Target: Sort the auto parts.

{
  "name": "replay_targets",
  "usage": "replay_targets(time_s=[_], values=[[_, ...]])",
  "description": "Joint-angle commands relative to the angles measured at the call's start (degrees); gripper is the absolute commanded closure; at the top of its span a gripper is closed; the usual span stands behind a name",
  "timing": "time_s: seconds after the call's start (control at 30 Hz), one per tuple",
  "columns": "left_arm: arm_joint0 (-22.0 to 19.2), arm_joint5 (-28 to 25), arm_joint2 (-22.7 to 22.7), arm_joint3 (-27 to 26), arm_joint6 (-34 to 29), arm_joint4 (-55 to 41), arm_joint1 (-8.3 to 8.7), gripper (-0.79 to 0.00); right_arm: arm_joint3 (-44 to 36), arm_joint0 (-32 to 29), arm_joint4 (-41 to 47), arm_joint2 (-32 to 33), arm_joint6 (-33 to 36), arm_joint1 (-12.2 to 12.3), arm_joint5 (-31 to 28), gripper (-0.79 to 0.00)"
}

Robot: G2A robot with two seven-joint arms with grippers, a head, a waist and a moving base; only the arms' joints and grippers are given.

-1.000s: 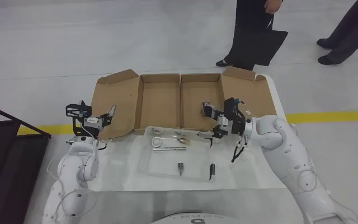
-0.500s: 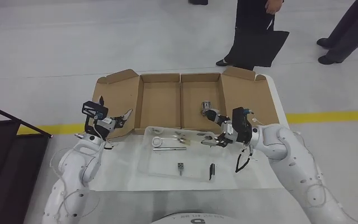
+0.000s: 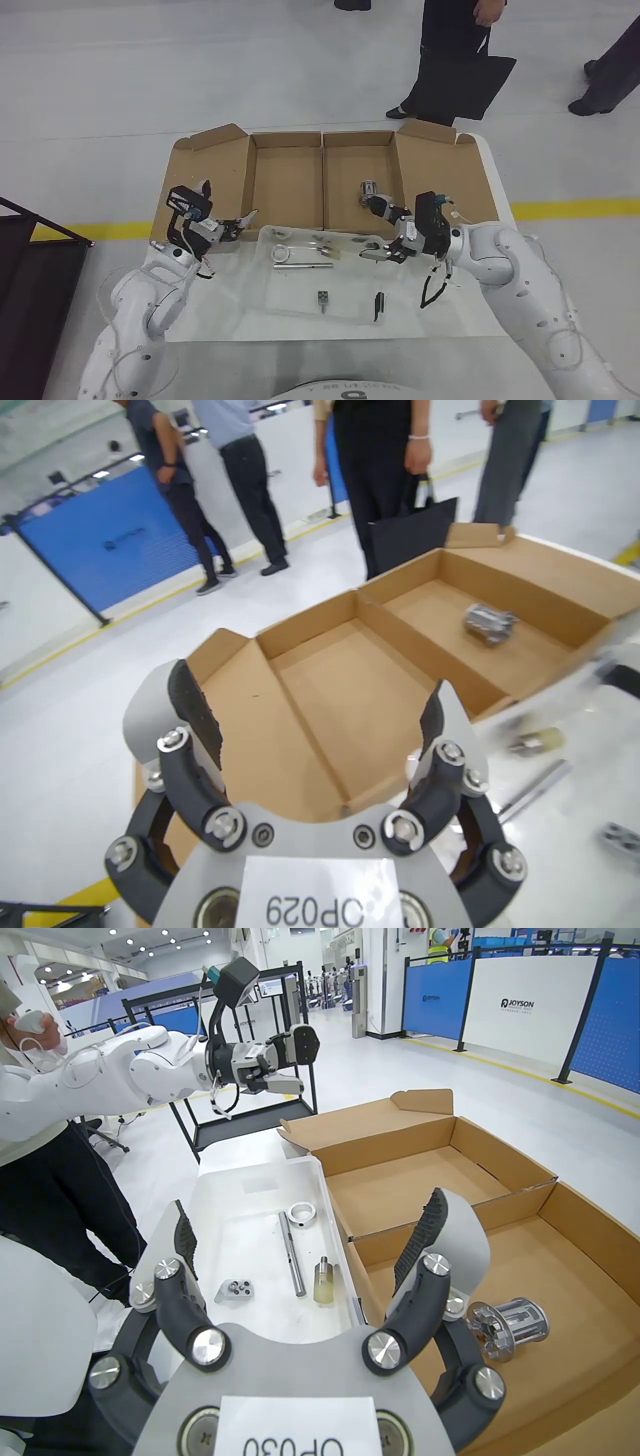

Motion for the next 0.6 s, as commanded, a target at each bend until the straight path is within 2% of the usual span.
replay_targets(time_s=[0.0,0.17,0.3,0.37,0.47,0.57], values=[[-0.63,-4.87,0.68,-0.58,-4.21,-3.06,0.20,-0.785,0.00,0.00,0.00,0.00,0.00,0.00,0.00,-0.785],[-1.85,-14.26,2.84,-2.64,-15.86,-8.24,0.83,-0.785,0.00,0.00,0.00,0.00,0.00,0.00,0.00,-0.785],[-2.23,-16.35,3.52,-4.63,-25.33,-11.84,1.33,-0.785,0.00,0.00,0.00,0.00,0.00,0.00,0.00,-0.785],[-2.32,-16.91,4.09,-5.88,-29.70,-12.67,1.58,-0.733,0.00,0.00,0.00,0.00,0.00,0.00,0.00,-0.785],[-2.50,-18.18,5.04,-7.32,-34.55,-12.15,1.96,-0.720,0.00,0.00,0.00,0.00,0.00,0.00,0.00,-0.785],[-3.45,-20.20,6.52,-7.00,-38.30,-10.41,2.32,-0.631,0.00,0.00,0.00,0.00,0.00,0.00,0.00,-0.785]])
